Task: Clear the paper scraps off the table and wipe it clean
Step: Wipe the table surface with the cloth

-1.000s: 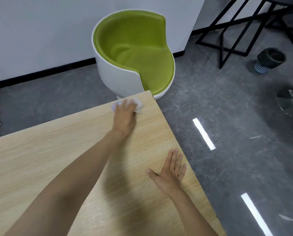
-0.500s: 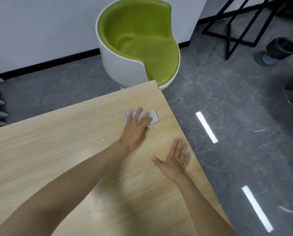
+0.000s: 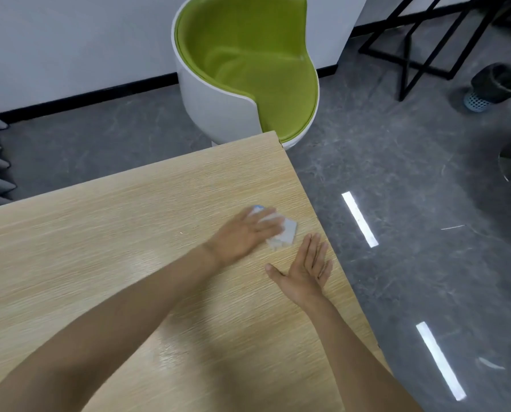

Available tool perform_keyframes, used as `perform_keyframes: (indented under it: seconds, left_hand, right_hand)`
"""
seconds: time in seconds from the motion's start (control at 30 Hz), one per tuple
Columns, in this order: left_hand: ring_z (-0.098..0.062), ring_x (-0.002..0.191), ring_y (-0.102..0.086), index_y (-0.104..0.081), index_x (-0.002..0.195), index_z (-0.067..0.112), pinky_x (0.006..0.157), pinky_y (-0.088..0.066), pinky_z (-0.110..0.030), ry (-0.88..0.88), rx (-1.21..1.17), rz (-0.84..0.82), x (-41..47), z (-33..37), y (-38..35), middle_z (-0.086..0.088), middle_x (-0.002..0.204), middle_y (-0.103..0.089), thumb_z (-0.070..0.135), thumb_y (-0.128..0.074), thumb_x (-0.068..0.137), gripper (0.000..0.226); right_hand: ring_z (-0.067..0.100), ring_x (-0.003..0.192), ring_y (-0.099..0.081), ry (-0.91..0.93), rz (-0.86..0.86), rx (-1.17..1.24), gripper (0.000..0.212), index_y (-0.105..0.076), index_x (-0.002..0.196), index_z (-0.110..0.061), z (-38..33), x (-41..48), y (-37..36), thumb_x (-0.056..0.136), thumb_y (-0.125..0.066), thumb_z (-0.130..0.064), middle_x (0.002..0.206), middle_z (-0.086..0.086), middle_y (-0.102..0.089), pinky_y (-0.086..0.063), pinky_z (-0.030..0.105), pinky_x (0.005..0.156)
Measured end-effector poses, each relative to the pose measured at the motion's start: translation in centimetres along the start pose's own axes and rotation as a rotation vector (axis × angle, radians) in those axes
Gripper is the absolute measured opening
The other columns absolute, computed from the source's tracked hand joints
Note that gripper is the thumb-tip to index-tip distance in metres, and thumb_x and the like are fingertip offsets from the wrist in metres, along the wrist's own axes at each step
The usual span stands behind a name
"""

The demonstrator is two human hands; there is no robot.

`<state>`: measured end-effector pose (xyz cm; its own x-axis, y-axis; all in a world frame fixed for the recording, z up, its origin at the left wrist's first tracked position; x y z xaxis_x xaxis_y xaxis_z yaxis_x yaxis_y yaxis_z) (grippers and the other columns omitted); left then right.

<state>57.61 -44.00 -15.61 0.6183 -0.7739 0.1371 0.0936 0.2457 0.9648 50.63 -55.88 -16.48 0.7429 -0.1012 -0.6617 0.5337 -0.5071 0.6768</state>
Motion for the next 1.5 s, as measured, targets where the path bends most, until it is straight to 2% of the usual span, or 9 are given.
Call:
perform_keyframes:
  seconds: [0.17,0.37,0.6,0.8,1.0,1.13,1.23,1.4,1.5]
  left_hand:
    - [-0.029,0.136,-0.035,-0.053,0.129,0.017,0.109,-0.019,-0.047,0.702,-0.163,0.184,0.2,-6.5,1.7,-0.005,0.142,-0.048,-0.001,-0.049,0.087,0.046]
    - [-0.028,0.133,-0.042,-0.055,0.13,0.019,0.107,-0.03,-0.047,0.094,-0.055,-0.025,-0.6,0.9,-0.8,-0.003,0.141,-0.05,0.019,-0.037,0.091,0.043]
    - [-0.034,0.132,-0.039,-0.056,0.124,0.013,0.102,-0.029,-0.054,0.806,-0.158,0.176,-1.7,-5.3,2.1,-0.01,0.135,-0.051,-0.006,-0.042,0.083,0.048]
    - [-0.031,0.129,-0.048,-0.055,0.132,0.013,0.105,-0.033,-0.045,0.054,0.045,-0.075,-3.0,2.8,0.0,-0.008,0.141,-0.05,0.016,-0.033,0.091,0.046]
    - [-0.032,0.137,-0.033,-0.05,0.135,0.011,0.107,-0.021,-0.047,0.789,-0.087,0.1,-3.3,0.0,1.8,-0.01,0.147,-0.042,0.005,-0.034,0.09,0.048]
    - [-0.035,0.118,-0.053,-0.057,0.125,0.01,0.096,-0.032,-0.044,0.227,-0.077,-0.032,-3.1,11.7,-1.5,-0.011,0.135,-0.054,0.016,-0.032,0.088,0.044]
    - [-0.028,0.119,-0.051,-0.049,0.134,0.012,0.1,-0.037,-0.043,-0.095,0.143,-0.091,-4.5,9.7,-1.3,-0.008,0.138,-0.052,0.016,-0.04,0.092,0.044]
    - [-0.036,0.109,-0.05,-0.057,0.123,0.011,0.093,-0.033,-0.044,0.829,0.034,0.121,-5.1,1.4,3.1,-0.012,0.133,-0.054,0.014,-0.049,0.089,0.034]
    - [-0.034,0.096,-0.057,-0.055,0.119,0.013,0.083,-0.039,-0.043,0.597,0.054,0.047,-4.2,10.0,0.6,-0.009,0.126,-0.058,0.019,-0.038,0.086,0.039]
  right_hand:
    - [0.015,0.124,0.05,0.011,-0.003,0.008,0.115,0.043,0.132,-0.017,0.1,0.0,0.0,0.082,-0.045,-0.07,0.134,-0.003,0.054,0.03,0.042,0.105]
    - [0.017,0.131,0.045,-0.014,0.0,-0.011,0.115,0.037,0.139,-0.013,0.2,0.0,0.0,0.081,-0.046,-0.07,0.143,0.001,0.047,0.027,0.043,0.107]
    - [0.017,0.128,0.047,0.045,-0.052,0.031,0.106,0.036,0.14,-0.013,0.3,0.5,-0.2,0.086,-0.036,-0.07,0.14,0.001,0.051,0.028,0.045,0.108]
    - [0.018,0.139,0.033,0.22,0.145,-0.085,0.101,0.023,0.146,-0.01,2.8,-2.7,0.9,0.089,-0.044,-0.059,0.152,0.006,0.034,0.024,0.039,0.112]
    - [0.019,0.135,0.04,0.149,0.127,-0.08,0.107,0.033,0.139,-0.013,6.7,-8.8,-2.5,0.083,-0.035,-0.073,0.148,0.006,0.041,0.023,0.042,0.113]
    - [0.017,0.131,0.044,0.072,0.047,-0.048,0.12,0.037,0.134,-0.011,7.8,-10.1,-5.2,0.061,-0.02,-0.086,0.146,0.008,0.042,0.022,0.044,0.113]
    - [0.017,0.129,0.046,0.059,0.008,-0.069,0.121,0.039,0.132,-0.013,8.0,-10.0,-5.5,0.07,-0.038,-0.083,0.14,0.004,0.048,0.023,0.044,0.111]
    - [0.02,0.125,0.05,0.074,-0.048,-0.078,0.117,0.042,0.132,-0.012,8.0,-9.9,-5.4,0.081,-0.043,-0.073,0.136,0.005,0.053,0.026,0.044,0.109]
    - [0.02,0.126,0.049,0.084,-0.043,-0.055,0.116,0.041,0.133,-0.013,8.0,-10.1,-5.6,0.08,-0.043,-0.073,0.136,0.005,0.053,0.026,0.044,0.109]
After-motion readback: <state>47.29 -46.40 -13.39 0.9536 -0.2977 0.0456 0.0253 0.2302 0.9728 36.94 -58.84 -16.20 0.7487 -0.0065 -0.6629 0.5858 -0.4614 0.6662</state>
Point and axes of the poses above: each hand's wrist, its own x-axis towards the middle knuckle, its own y-axis out of the back of the hand, z = x × y, the point moved 7 cm from there along x, towards the middle knuckle
